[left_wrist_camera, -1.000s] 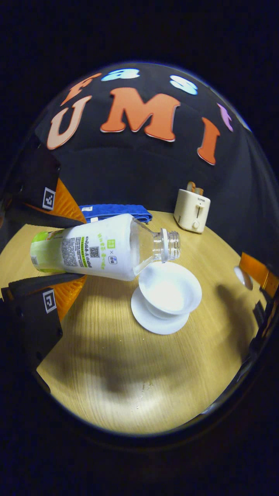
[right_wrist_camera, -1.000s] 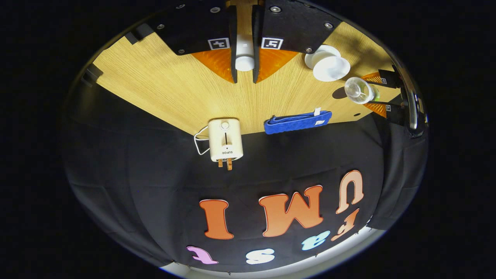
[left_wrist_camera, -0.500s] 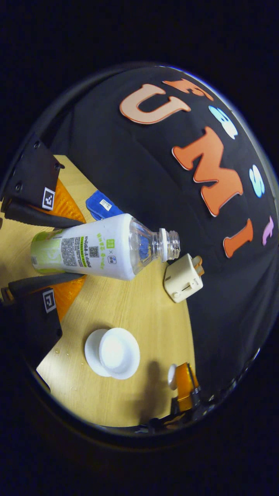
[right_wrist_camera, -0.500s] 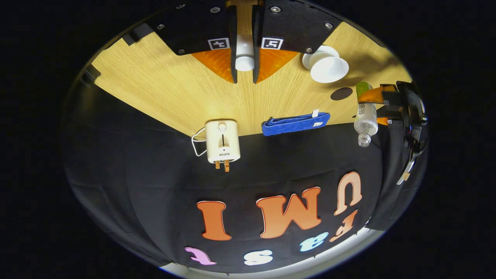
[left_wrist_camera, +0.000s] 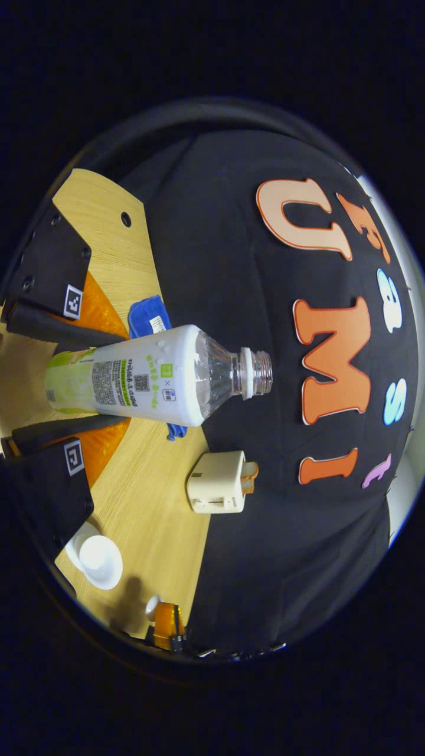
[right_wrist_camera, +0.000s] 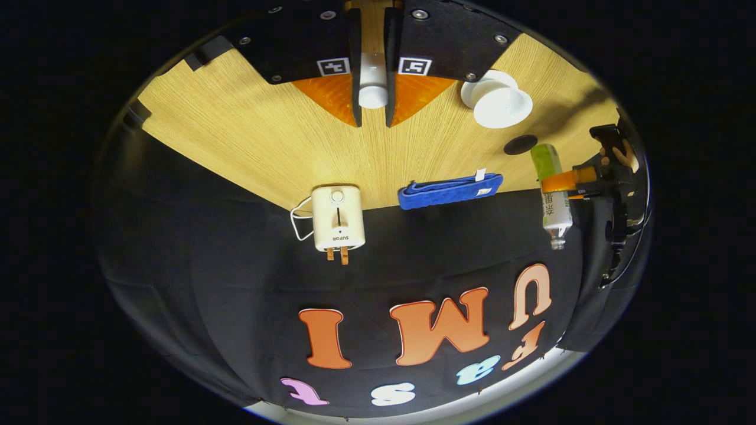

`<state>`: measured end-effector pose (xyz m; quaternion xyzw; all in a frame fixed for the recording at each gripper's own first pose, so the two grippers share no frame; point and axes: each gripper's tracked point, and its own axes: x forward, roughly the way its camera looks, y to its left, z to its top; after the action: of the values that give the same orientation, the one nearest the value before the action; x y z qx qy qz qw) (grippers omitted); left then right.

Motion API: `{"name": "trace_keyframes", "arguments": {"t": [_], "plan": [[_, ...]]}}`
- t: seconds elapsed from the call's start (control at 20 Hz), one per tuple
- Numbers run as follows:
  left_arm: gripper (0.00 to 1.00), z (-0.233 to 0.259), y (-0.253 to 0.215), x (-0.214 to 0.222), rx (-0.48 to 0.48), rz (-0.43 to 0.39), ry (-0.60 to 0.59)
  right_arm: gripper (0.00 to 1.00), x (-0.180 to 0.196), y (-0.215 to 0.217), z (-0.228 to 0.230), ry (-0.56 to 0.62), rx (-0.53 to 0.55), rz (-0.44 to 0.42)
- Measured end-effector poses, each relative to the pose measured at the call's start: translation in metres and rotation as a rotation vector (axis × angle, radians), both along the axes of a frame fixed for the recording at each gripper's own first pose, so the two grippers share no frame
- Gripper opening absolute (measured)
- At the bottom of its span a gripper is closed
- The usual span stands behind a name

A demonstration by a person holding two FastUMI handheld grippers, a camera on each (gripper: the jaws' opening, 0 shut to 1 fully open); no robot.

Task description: Open the teacup lid with one hand, grasp the water bottle and pour water into the teacup with the other hand; after pouring, place the water bottle on the coaster and then close the teacup lid.

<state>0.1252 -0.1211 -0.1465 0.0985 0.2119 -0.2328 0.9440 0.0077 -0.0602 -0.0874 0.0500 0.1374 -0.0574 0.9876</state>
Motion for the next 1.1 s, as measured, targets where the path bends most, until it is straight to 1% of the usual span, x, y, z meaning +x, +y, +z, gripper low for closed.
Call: {"name": "trace_keyframes", "arguments": {"t": [0.1, 0.25, 0.55, 0.95, 1.0, 1.05, 1.1], "plan": [[0.59, -0.006, 0.005, 0.013, -0.012, 0.029, -0.005, 0.15, 0.001, 0.0, -0.001, 0.005, -0.001, -0.001], [0.59, -0.023, 0.012, 0.026, -0.02, 0.068, 0.002, 0.15, 0.001, -0.002, -0.003, 0.008, 0.002, -0.003], [0.58, -0.049, 0.021, 0.039, -0.059, 0.119, 0.043, 0.15, 0.002, -0.008, -0.008, 0.018, 0.011, -0.017], [0.59, -0.055, 0.027, 0.041, -0.077, 0.135, 0.046, 0.15, 0.003, -0.004, -0.014, 0.033, 0.012, -0.011], [0.61, -0.054, 0.028, 0.041, -0.082, 0.138, 0.045, 0.15, 0.004, -0.004, -0.015, 0.034, 0.011, -0.009], [0.6, -0.053, 0.029, 0.04, -0.08, 0.135, 0.047, 0.15, 0.004, -0.003, -0.015, 0.035, 0.011, -0.008], [0.64, -0.054, 0.029, 0.039, -0.083, 0.136, 0.047, 0.15, 0.003, -0.003, -0.015, 0.036, 0.012, -0.007]]}}
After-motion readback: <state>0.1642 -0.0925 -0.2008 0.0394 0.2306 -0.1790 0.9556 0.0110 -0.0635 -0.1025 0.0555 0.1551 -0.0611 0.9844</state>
